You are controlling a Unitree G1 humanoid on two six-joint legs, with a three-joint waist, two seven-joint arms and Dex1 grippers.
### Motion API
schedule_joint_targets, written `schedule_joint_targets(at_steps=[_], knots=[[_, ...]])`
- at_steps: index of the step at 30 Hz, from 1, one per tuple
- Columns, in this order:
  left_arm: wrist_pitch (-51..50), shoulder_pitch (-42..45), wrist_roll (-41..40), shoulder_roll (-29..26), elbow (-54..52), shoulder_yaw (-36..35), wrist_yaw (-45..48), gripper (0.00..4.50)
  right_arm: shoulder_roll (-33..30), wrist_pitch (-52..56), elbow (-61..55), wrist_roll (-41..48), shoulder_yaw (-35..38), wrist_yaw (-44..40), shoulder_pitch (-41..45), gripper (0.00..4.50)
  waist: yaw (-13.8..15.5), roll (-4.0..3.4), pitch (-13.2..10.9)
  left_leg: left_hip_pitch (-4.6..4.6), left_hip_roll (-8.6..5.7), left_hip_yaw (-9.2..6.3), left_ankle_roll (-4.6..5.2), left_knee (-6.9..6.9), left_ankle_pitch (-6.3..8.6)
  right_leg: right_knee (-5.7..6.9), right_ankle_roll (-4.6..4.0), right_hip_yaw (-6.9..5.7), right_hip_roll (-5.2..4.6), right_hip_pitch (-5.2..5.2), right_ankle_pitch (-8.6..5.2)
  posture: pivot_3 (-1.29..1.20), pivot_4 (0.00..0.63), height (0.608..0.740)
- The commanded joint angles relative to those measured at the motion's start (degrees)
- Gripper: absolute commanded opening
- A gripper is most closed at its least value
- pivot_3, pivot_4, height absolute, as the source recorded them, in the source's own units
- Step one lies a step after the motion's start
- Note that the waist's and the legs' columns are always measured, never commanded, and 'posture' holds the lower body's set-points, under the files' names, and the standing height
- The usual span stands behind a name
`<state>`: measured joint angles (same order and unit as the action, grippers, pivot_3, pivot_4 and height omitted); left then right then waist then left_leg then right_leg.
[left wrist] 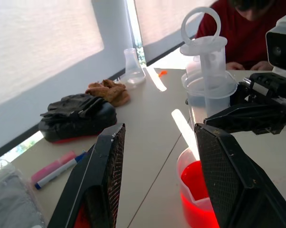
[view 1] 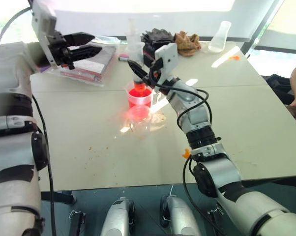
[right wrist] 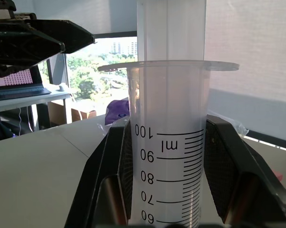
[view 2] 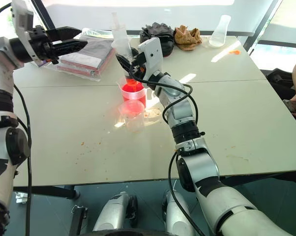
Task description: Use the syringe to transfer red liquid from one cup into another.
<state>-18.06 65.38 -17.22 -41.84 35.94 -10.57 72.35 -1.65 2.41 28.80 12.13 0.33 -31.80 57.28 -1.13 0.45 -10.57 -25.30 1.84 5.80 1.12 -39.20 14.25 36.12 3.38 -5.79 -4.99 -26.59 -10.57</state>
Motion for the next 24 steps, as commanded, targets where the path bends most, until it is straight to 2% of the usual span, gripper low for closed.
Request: schedule_joint_targets(at_steps=[1, 5, 10, 14, 20, 24], knots=[[-3.98, -2.2, -3.57, -1.23, -8.26, -2.54, -2.83, 2.46, -0.55, 3.4, -10.12, 3.79, 1.76, 0.75, 2.75, 1.51, 0.03, 0.0, 0.0, -0.01, 0.0, 0.0, 0.0, 0.0, 0.0, 0.0, 0.0, 0.0, 0.0, 0.0, 0.0, 0.0, 0.15, 0.74], [-7.39, -5.53, -5.96, -1.36, -14.33, -3.62, -5.66, 2.46, -1.34, 11.41, -22.21, 6.51, 1.0, 2.4, 1.54, 1.51, 0.09, 0.0, 0.0, -0.02, 0.01, -0.03, -0.3, 0.0, -0.17, -0.01, 0.0, 0.02, 0.0, -0.02, 0.0, 0.0, 0.15, 0.74], [-10.98, -8.77, -8.87, -1.51, -20.42, -4.32, -8.43, 2.46, -1.87, 22.96, -38.24, 10.4, -1.35, 5.22, -4.77, 1.51, 0.16, 0.03, 0.02, 0.05, 0.01, -0.13, -0.2, 0.0, -0.12, 0.0, 0.0, 0.04, 0.0, 0.04, 0.0, 0.0, 0.15, 0.74], [-12.93, -9.77, -11.02, -2.12, -23.12, -4.68, -9.55, 2.46, -1.54, 29.3, -46.13, 12.72, -2.62, 7.94, -10.23, 1.51, 0.26, 0.04, 0.03, 0.05, 0.0, -0.14, -0.01, -0.02, -0.01, 0.01, -0.01, 0.05, 0.0, 0.04, 0.0, 0.0, 0.15, 0.74], [-18.21, -7.8, -17.0, -2.04, -25.66, -4.04, -7.29, 2.46, -2.01, 29.34, -47.0, 10.51, -4.95, 9.48, -14.29, 1.51, 0.22, 0.04, 0.03, 0.09, -0.02, -0.08, -0.01, -0.02, -0.01, -0.02, -0.01, 0.07, 0.01, 0.03, 0.0, 0.0, 0.15, 0.74], [-17.47, -3.21, -17.54, -1.02, -23.34, -2.27, -6.32, 2.46, -1.84, 28.51, -45.46, 10.08, -5.11, 9.48, -14.39, 1.51, 0.37, 0.05, 0.03, 0.09, -0.03, -0.07, -0.01, -0.02, -0.01, -0.03, -0.01, 0.07, 0.01, 0.04, 0.0, 0.0, 0.15, 0.74]])
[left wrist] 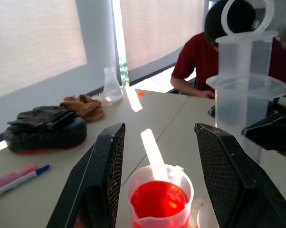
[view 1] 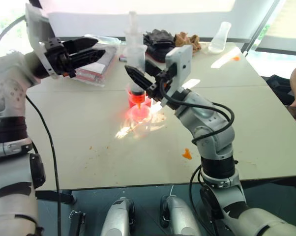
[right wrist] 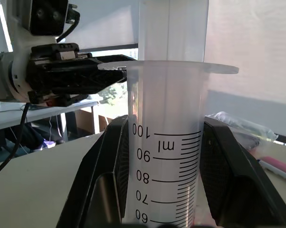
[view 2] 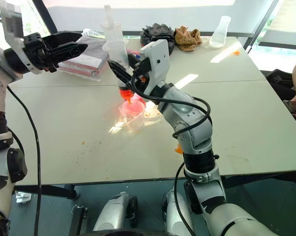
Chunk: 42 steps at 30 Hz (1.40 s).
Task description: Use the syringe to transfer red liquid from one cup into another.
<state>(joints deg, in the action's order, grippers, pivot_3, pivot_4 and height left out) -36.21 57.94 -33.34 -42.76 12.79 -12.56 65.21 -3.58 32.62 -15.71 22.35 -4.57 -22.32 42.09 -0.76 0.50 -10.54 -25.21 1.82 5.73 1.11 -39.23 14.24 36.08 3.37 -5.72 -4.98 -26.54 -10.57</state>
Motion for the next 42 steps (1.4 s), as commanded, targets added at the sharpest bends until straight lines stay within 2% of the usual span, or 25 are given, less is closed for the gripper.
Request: schedule_joint_targets(at_steps=[1, 9, 23, 24, 31, 32, 42], knots=[[0.91, 5.65, -1.52, 0.4, 0.75, 0.18, 1.33, 2.46, 0.03, -1.96, -0.73, -0.28, -0.44, -0.27, 0.55, 1.51, 0.02, 0.0, 0.0, 0.0, -0.01, 0.03, 0.0, 0.0, 0.0, -0.02, 0.0, 0.0, 0.0, 0.0, 0.0, 0.0, 0.15, 0.74], [7.63, 12.63, 1.65, 3.92, 9.59, 3.63, 4.94, 2.46, -0.23, -4.13, 0.78, -1.64, -1.95, -1.64, -0.34, 1.51, -0.14, 0.0, 0.0, 0.06, -0.06, 0.1, 0.0, 0.0, 0.0, 0.0, 0.0, 0.04, 0.04, 0.0, 0.0, 0.0, 0.15, 0.74], [18.52, 15.56, 9.17, 10.34, 19.26, 9.57, 10.46, 2.46, 0.4, -5.46, 1.2, -3.64, -4.06, -2.09, -1.54, 1.51, -0.06, 0.0, 0.0, 0.05, -0.06, 0.13, 0.01, 0.0, 0.0, -0.02, 0.0, 0.07, 0.05, 0.0, 0.0, 0.0, 0.15, 0.74], [18.63, 15.63, 9.21, 10.7, 19.39, 9.58, 10.78, 1.9, 0.32, -5.53, 1.29, -3.82, -4.19, -2.2, -1.62, 1.51, -0.06, 0.0, 0.0, 0.05, -0.06, 0.13, 0.01, 0.0, 0.0, -0.02, 0.0, 0.08, 0.05, 0.0, 0.0, 0.0, 0.15, 0.74], [18.0, 15.58, 9.07, 11.8, 18.34, 9.67, 12.58, 0.14, 0.44, -5.45, 1.59, -4.17, -3.85, -2.23, -1.58, 1.51, -0.13, 0.0, 0.0, 0.05, -0.04, 0.1, 0.02, 0.0, 0.01, -0.01, 0.0, 0.08, 0.05, -0.01, 0.0, 0.0, 0.15, 0.74], [17.87, 15.4, 9.27, 11.8, 18.11, 9.88, 12.7, 0.02, 0.49, -5.42, 1.55, -4.19, -3.81, -2.24, -1.6, 1.51, -0.13, 0.0, 0.0, 0.05, -0.03, 0.1, 0.02, 0.0, 0.01, -0.01, 0.0, 0.08, 0.05, -0.01, 0.0, 0.0, 0.15, 0.74], [13.29, 10.42, 9.08, 11.11, 11.85, 12.8, 15.18, 0.02, 1.16, -4.85, 1.07, -3.49, -2.74, -1.58, -0.72, 1.51, -0.16, 0.0, 0.0, 0.06, 0.0, 0.04, 0.02, 0.0, 0.01, -0.01, 0.0, 0.1, 0.05, -0.01, 0.0, 0.0, 0.15, 0.74]])
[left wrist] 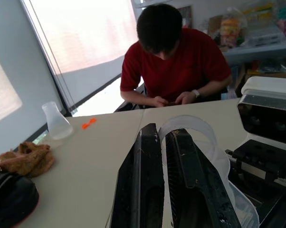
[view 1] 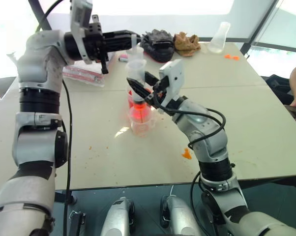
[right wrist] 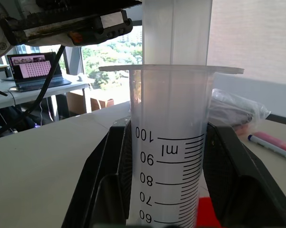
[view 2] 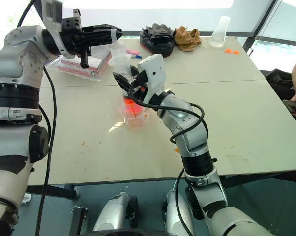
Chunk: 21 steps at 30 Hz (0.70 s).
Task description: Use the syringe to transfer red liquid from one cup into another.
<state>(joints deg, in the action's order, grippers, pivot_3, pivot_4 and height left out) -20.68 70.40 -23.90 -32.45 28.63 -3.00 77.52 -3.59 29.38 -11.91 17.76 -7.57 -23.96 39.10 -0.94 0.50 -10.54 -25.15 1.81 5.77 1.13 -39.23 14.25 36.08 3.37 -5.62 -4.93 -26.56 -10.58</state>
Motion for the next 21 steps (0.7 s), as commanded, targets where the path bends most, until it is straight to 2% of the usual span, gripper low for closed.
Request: schedule_joint_targets(at_steps=[1, 9, 21], knots=[[-2.79, -2.96, -0.44, 0.81, -5.03, 3.55, 2.92, 0.02, 1.21, -1.5, -2.81, 1.21, 0.42, 0.11, 2.48, 1.51, 0.03, 0.0, 0.0, 0.0, 0.0, -0.01, 0.0, 0.0, 0.0, 0.0, 0.0, 0.0, 0.0, 0.0, 0.0, 0.0, 0.15, 0.74], [-6.66, -7.9, -2.0, 2.44, -7.6, 2.42, 0.24, 0.02, 0.43, 0.05, -5.17, 1.84, 0.89, -0.3, 3.14, 1.51, 0.14, 0.0, 0.0, 0.0, 0.0, -0.03, 0.0, 0.0, 0.0, 0.0, 0.0, 0.02, 0.0, 0.01, 0.0, 0.0, 0.15, 0.74], [-8.52, -10.47, -2.59, 3.58, -9.43, 2.88, -1.19, 0.02, -1.68, 2.0, -7.14, 3.41, 2.28, -0.06, 4.14, 1.51, 0.1, 0.0, 0.0, 0.0, 0.0, -0.03, 0.0, 0.0, 0.0, 0.0, 0.0, 0.02, 0.0, 0.0, 0.0, 0.0, 0.15, 0.74]])
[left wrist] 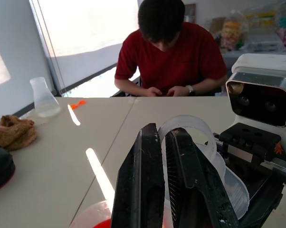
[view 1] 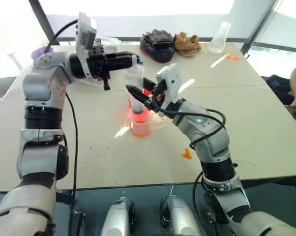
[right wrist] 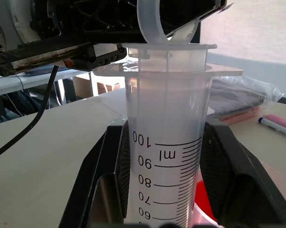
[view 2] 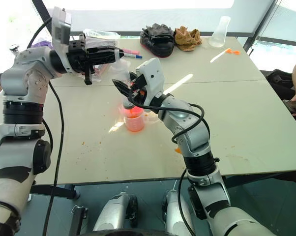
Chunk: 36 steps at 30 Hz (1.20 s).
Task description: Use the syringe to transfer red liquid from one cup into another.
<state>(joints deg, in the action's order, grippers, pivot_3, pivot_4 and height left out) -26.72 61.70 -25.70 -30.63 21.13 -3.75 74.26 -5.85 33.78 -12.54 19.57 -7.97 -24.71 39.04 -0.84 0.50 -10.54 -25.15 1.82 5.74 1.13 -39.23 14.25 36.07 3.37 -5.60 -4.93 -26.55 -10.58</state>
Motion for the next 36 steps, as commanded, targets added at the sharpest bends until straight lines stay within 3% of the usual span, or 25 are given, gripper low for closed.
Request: schedule_joint_targets(at_steps=[1, 5, 9, 12, 16, 23, 25, 28, 31, 36], knots=[[-2.8, -1.69, -0.98, 1.74, -1.96, 3.54, 2.09, 0.02, 0.44, -2.28, -6.61, 1.68, 2.71, 0.75, 4.13, 1.51, 0.01, 0.0, 0.0, 0.0, 0.0, 0.0, 0.0, 0.0, 0.0, 0.0, 0.0, 0.0, 0.0, 0.0, 0.0, 0.0, 0.15, 0.74], [-4.8, 0.06, -2.18, 1.01, -0.89, 2.66, 2.51, 1.23, 0.0, -2.08, -7.03, 1.91, 2.63, 0.92, 3.81, 1.51, 0.06, 0.0, 0.0, 0.0, 0.0, 0.0, 0.0, 0.0, 0.0, 0.0, 0.0, 0.0, 0.0, 0.0, 0.0, 0.0, 0.15, 0.74], [-2.29, 1.45, -0.6, -1.32, 0.47, 1.68, 1.29, 1.9, -0.43, -1.78, -7.76, 2.1, 2.8, 0.96, 3.61, 1.51, 0.0, 0.0, 0.0, 0.0, 0.0, -0.02, 0.0, 0.01, 0.0, 0.0, 0.0, 0.0, 0.0, -0.01, 0.0, 0.0, 0.15, 0.74], [-1.92, 2.26, -0.9, -3.97, 0.87, -0.1, 1.29, 1.9, -0.8, -1.4, -8.49, 2.63, 3.52, 1.1, 3.89, 1.51, -0.09, 0.0, 0.0, 0.0, 0.0, -0.01, 0.0, 0.01, 0.0, 0.0, 0.0, 0.0, 0.01, -0.01, 0.0, 0.0, 0.15, 0.74], [-8.73, 1.79, -5.69, -10.4, -0.04, -6.34, 0.16, 1.9, -1.97, 0.66, -8.96, 5.91, 8.28, 2.65, 6.7, 1.51, -0.37, -0.02, -0.02, -0.01, 0.02, 0.01, 0.0, 0.01, 0.0, 0.04, 0.0, 0.06, 0.01, -0.1, 0.0, 0.0, 0.15, 0.74], [-17.94, -14.01, -11.67, -16.72, -12.75, -14.28, -5.56, 1.9, -7.32, 5.47, -4.47, 11.14, 16.56, 3.26, 11.3, 1.51, 0.19, 0.0, -0.02, 0.11, 0.05, 0.01, 0.02, 0.07, 0.01, -0.01, 0.01, 0.09, -0.02, 0.03, -0.02, 0.0, 0.15, 0.74], [-18.43, -18.15, -11.92, -16.62, -16.4, -16.83, -9.98, 1.9, -10.18, 11.23, -1.54, 14.46, 19.88, 3.73, 13.81, 1.51, 0.21, 0.02, -0.03, 0.1, 0.02, 0.01, 0.03, 0.04, 0.02, -0.04, 0.0, 0.1, -0.07, 0.06, -0.02, 0.0, 0.15, 0.74], [-19.87, -24.92, -14.16, -14.03, -24.62, -20.42, -16.66, 1.9, -17.9, 28.54, 10.6, 19.18, 23.22, 2.75, 19.65, 1.51, 0.24, 0.04, -0.02, 0.1, 0.01, 0.04, 0.06, 0.02, 0.04, -0.07, 0.0, 0.13, -0.11, 0.07, -0.01, 0.0, 0.15, 0.74], [-20.78, -31.45, -15.99, -11.82, -31.74, -21.77, -21.06, 1.9, -23.58, 42.15, 24.4, 18.58, 21.37, 1.48, 24.94, 1.51, 0.08, 0.06, -0.01, 0.13, 0.01, 0.04, 0.08, 0.05, 0.05, -0.11, -0.02, 0.12, -0.12, 0.1, -0.02, 0.0, 0.15, 0.74], [-20.15, -40.7, -17.16, -8.26, -38.63, -23.16, -27.4, 1.9, -26.22, 45.6, 42.88, 13.71, 14.73, -3.35, 29.03, 1.51, -0.52, 0.02, -0.02, 0.23, 0.04, 0.16, 0.09, 0.16, 0.06, -0.07, -0.04, 0.23, -0.07, 0.06, -0.02, 0.0, 0.15, 0.74]])
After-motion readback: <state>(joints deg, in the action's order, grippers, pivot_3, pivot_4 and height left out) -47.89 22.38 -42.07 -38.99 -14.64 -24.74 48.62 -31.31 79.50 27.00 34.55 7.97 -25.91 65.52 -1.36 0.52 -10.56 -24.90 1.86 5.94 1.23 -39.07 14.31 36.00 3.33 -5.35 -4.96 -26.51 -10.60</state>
